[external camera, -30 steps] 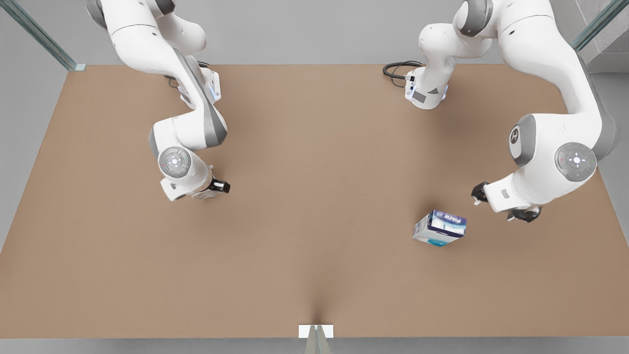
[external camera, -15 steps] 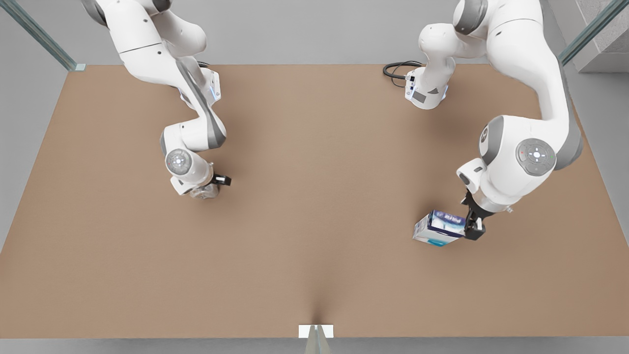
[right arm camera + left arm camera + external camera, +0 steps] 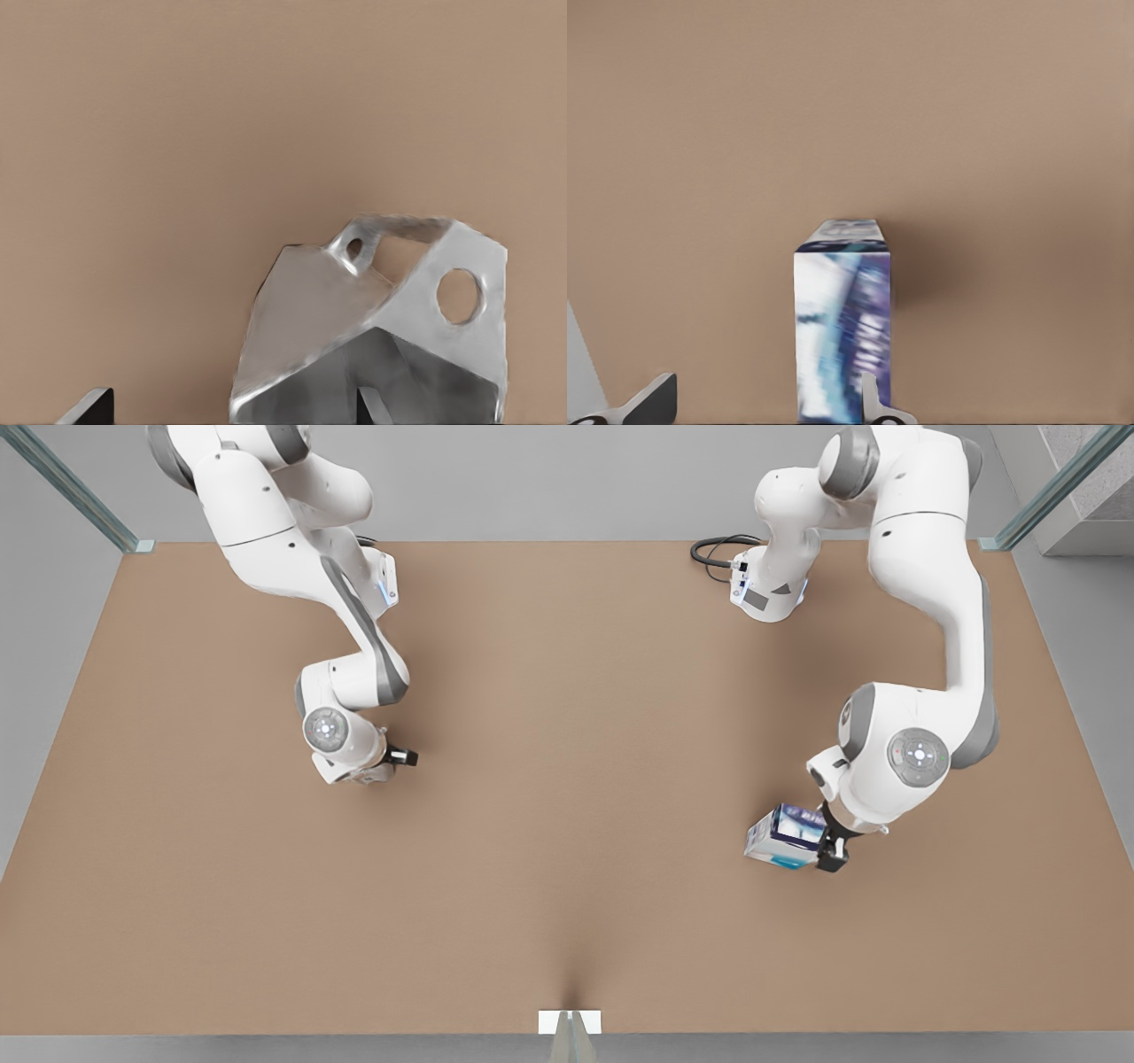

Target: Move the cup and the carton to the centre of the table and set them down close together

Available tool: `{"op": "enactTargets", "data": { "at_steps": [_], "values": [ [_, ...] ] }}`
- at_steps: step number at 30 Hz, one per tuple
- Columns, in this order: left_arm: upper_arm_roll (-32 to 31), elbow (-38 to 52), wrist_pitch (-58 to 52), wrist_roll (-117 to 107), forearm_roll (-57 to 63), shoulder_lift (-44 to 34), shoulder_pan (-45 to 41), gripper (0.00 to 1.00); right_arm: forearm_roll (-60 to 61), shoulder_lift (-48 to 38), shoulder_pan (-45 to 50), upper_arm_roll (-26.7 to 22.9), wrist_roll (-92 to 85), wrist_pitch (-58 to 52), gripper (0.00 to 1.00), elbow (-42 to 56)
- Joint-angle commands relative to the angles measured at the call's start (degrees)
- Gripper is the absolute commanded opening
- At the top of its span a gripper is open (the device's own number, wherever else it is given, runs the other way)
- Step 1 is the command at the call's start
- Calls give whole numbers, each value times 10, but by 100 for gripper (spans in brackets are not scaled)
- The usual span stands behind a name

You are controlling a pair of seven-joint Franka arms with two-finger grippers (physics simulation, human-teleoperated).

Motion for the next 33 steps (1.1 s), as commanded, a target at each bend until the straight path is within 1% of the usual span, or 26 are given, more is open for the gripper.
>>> {"op": "enactTargets", "data": {
  "at_steps": [1,4,5,6,7,11,13,15,18,23,27,28,29,30,32,33],
  "values": [
    [0,-5,7,0,9,-1,1,100,0,0,0,0,0,0,100,0],
    [1,-24,9,-2,14,5,12,100,1,7,0,0,0,4,100,2],
    [0,-24,28,-7,13,11,10,100,1,8,0,0,0,4,59,2],
    [1,-24,36,-8,13,12,6,100,1,7,0,0,0,3,38,2],
    [1,-24,40,-8,10,13,2,100,0,7,0,0,0,2,29,1],
    [1,-35,26,-8,11,7,1,100,-2,10,0,-1,-8,2,28,2],
    [2,-37,13,0,13,4,5,100,-5,15,0,-1,-8,2,24,6],
    [2,-49,23,0,13,5,7,100,-5,17,0,-1,-8,3,22,7],
    [2,-50,49,-4,10,17,0,100,-5,20,0,-1,-6,2,21,12],
    [2,-107,53,-8,10,-2,6,100,-6,21,0,-1,-8,-6,21,20],
    [2,-106,71,-22,5,8,-9,99,-5,30,1,-1,-7,-4,21,20],
    [2,-105,72,-22,5,6,-11,95,-5,29,0,-1,-7,-7,21,26],
    [2,-105,78,-21,5,6,-14,75,-5,29,2,0,-6,-8,21,33],
    [1,-104,84,-21,5,7,-17,49,-6,28,2,-1,-7,-18,21,39],
    [2,-104,84,-22,5,7,-22,51,-6,26,3,0,-8,-20,21,47],
    [2,-104,92,-22,5,8,-22,51,-5,26,13,1,-8,-53,21,85]
  ]
}}
